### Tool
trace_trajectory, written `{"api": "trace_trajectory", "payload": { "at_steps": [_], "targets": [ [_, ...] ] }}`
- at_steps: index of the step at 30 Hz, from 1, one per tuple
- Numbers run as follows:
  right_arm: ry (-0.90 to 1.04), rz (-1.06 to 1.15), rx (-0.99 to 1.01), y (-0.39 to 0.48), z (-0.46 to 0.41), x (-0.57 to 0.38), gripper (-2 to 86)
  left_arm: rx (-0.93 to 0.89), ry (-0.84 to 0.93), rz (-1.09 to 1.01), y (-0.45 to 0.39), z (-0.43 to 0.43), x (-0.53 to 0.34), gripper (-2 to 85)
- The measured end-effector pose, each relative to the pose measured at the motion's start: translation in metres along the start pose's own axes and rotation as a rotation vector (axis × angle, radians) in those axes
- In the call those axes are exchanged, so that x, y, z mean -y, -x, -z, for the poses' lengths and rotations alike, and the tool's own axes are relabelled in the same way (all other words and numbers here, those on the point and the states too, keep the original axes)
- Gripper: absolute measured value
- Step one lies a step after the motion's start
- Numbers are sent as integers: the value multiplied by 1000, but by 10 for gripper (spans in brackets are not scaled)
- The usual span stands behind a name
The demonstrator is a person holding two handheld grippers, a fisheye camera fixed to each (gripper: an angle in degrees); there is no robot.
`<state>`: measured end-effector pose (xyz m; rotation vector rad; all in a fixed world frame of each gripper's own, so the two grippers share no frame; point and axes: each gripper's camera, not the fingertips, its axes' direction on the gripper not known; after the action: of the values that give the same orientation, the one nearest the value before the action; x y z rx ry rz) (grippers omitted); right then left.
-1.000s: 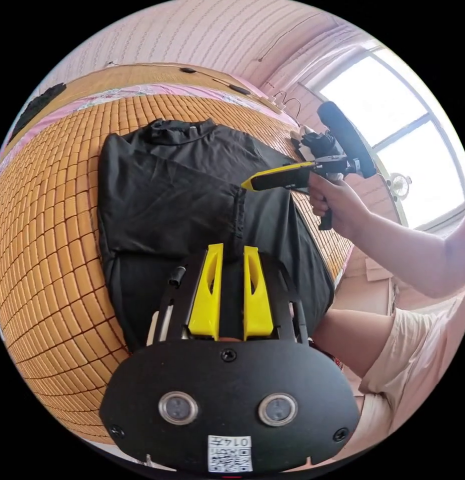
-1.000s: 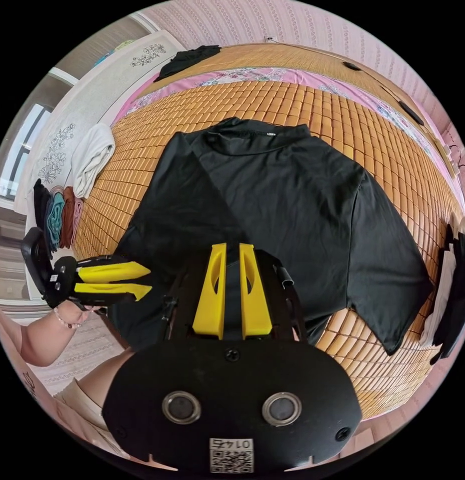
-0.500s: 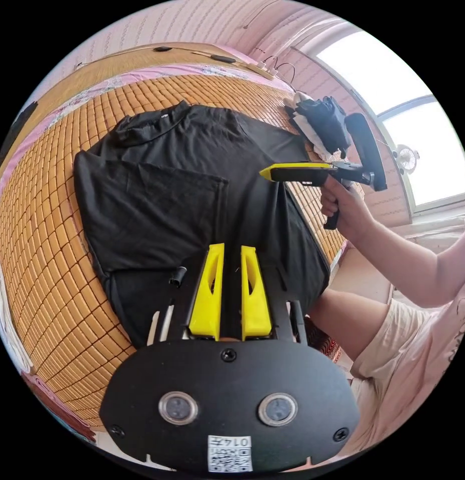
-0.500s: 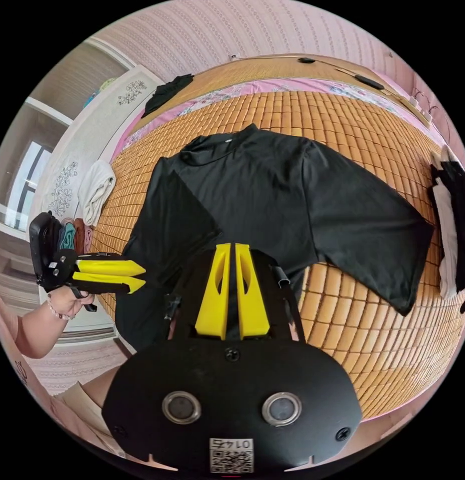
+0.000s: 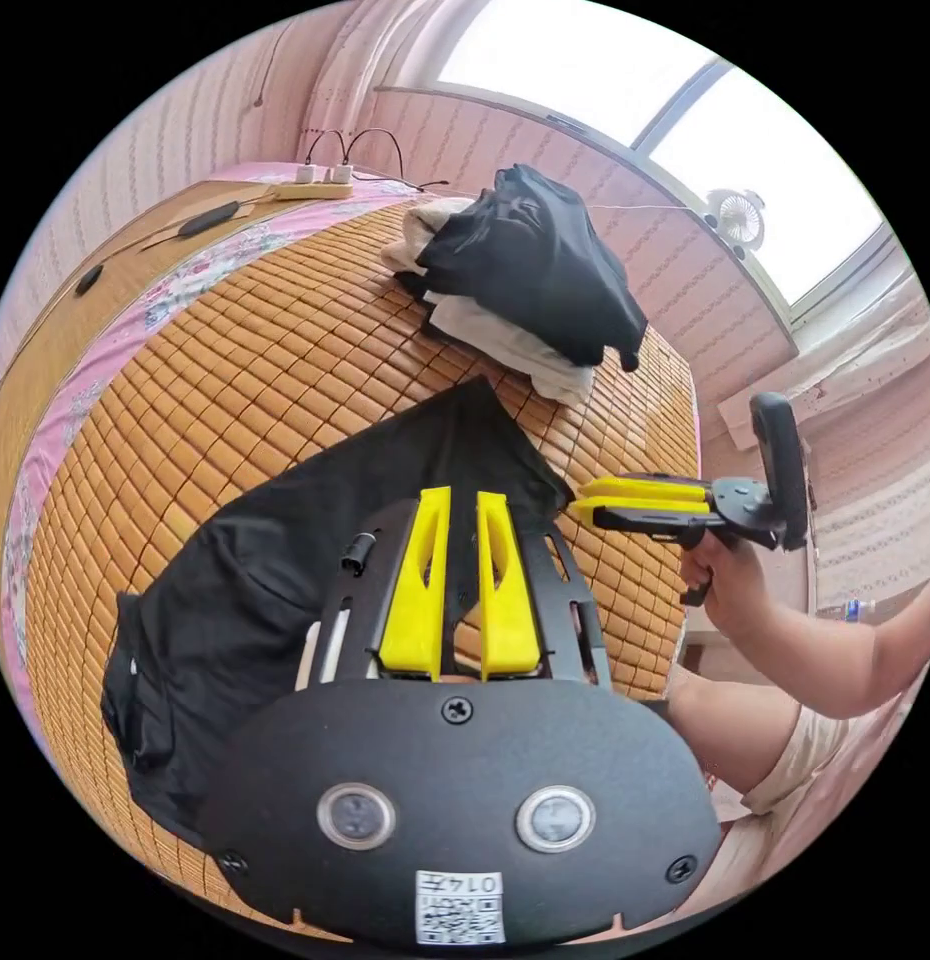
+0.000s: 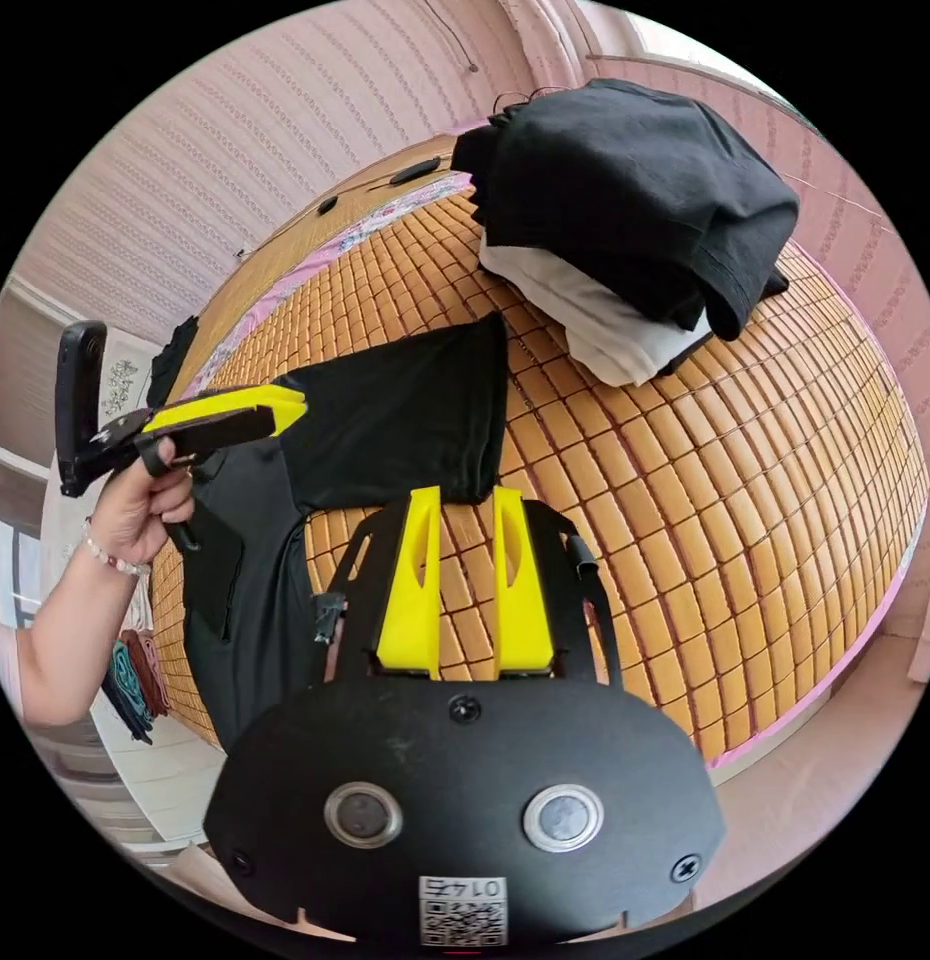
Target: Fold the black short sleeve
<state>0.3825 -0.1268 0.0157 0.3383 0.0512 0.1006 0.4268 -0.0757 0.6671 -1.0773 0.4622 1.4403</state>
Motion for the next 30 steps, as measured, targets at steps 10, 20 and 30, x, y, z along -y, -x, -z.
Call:
{"api": "trace_trajectory", "payload": {
  "at_steps": [10,20,30],
  "targets": [
    [4,-110,203,-60,-2,-16,10,39,107,-65,-32,-57,113,72],
    [-18,6,288,-60,17,-2,6,37,-23,-26,-5,0,79,-9],
    [-118,428,517,38,74,22,6,127,-322,100,29,194,-101,-9]
  ]
}}
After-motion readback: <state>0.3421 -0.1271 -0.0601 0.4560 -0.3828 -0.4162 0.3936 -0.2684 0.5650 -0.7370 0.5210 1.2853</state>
